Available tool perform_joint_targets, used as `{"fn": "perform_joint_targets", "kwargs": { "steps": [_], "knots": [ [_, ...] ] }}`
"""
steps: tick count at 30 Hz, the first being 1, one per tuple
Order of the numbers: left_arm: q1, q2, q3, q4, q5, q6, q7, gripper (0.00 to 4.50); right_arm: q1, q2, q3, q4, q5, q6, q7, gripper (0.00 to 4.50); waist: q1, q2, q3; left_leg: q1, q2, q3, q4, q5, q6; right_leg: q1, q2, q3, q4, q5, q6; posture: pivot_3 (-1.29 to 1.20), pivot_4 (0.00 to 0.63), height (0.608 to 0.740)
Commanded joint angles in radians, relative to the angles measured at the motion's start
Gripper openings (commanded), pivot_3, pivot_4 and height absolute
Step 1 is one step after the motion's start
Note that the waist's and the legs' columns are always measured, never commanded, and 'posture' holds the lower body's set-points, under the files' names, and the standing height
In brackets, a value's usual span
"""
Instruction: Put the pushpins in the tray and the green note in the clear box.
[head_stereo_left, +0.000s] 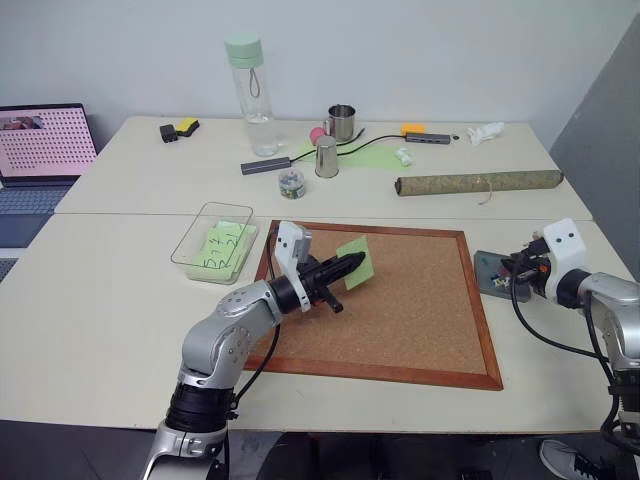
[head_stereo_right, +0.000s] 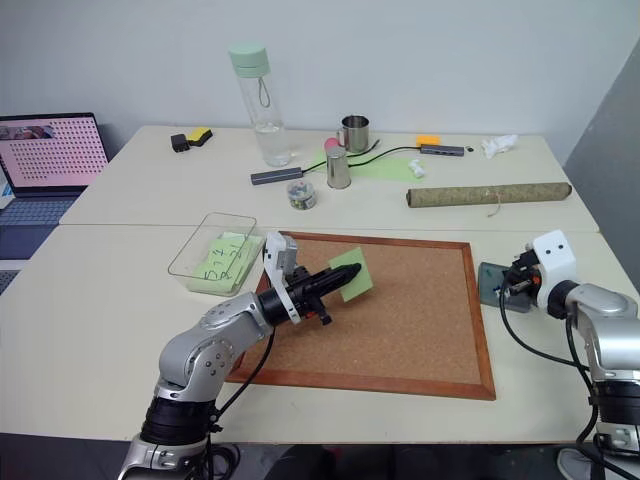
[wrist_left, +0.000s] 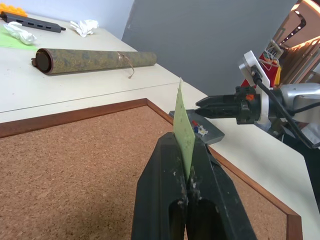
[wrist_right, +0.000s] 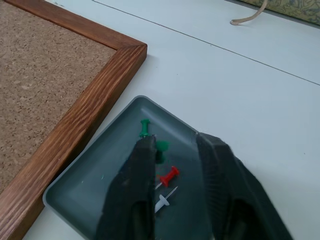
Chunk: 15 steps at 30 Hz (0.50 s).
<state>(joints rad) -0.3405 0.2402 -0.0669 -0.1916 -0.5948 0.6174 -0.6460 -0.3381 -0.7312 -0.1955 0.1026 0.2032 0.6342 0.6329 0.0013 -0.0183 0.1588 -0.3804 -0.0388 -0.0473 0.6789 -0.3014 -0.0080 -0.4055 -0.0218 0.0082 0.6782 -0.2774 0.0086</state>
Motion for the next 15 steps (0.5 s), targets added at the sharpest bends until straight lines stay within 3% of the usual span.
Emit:
{"fn": "perform_joint_targets", "kwargs": {
  "steps": [1,7,11,15],
  "knots": [
    [-0.008,0.002,0.0,-0.037,0.003,-0.026,-0.009,0.0,-0.022,-0.012,-0.02,-0.015,0.019,0.003,0.006,2.21,0.0,0.0,0.0,0.0,0.0,0.0,0.0,0.0,0.0,0.0,0.0,0.0,0.0,0.0,0.0,0.0,0.15,0.74],
    [-0.008,0.004,0.0,-0.033,0.006,-0.035,-0.009,0.0,-0.02,-0.02,-0.032,-0.028,0.046,0.04,0.008,3.36,0.0,0.0,0.0,0.0,0.0,0.0,0.0,0.0,0.0,0.0,0.0,0.0,0.0,0.0,0.0,0.0,0.15,0.74],
    [-0.006,0.007,-0.002,-0.027,0.011,-0.041,-0.013,0.0,-0.018,-0.017,-0.027,-0.028,0.035,0.033,-0.018,4.37,0.0,0.0,0.0,0.0,0.0,0.0,0.0,0.0,0.0,0.0,0.0,0.0,0.0,0.0,0.0,0.0,0.15,0.74],
    [-0.005,0.008,-0.002,-0.024,0.017,-0.047,-0.013,0.0,-0.013,-0.021,-0.009,-0.017,-0.001,-0.019,-0.042,4.46,0.0,0.0,0.0,0.0,0.0,0.0,0.0,0.0,0.0,0.0,0.0,0.0,0.0,0.0,0.0,0.0,0.15,0.74]
  ]
}}
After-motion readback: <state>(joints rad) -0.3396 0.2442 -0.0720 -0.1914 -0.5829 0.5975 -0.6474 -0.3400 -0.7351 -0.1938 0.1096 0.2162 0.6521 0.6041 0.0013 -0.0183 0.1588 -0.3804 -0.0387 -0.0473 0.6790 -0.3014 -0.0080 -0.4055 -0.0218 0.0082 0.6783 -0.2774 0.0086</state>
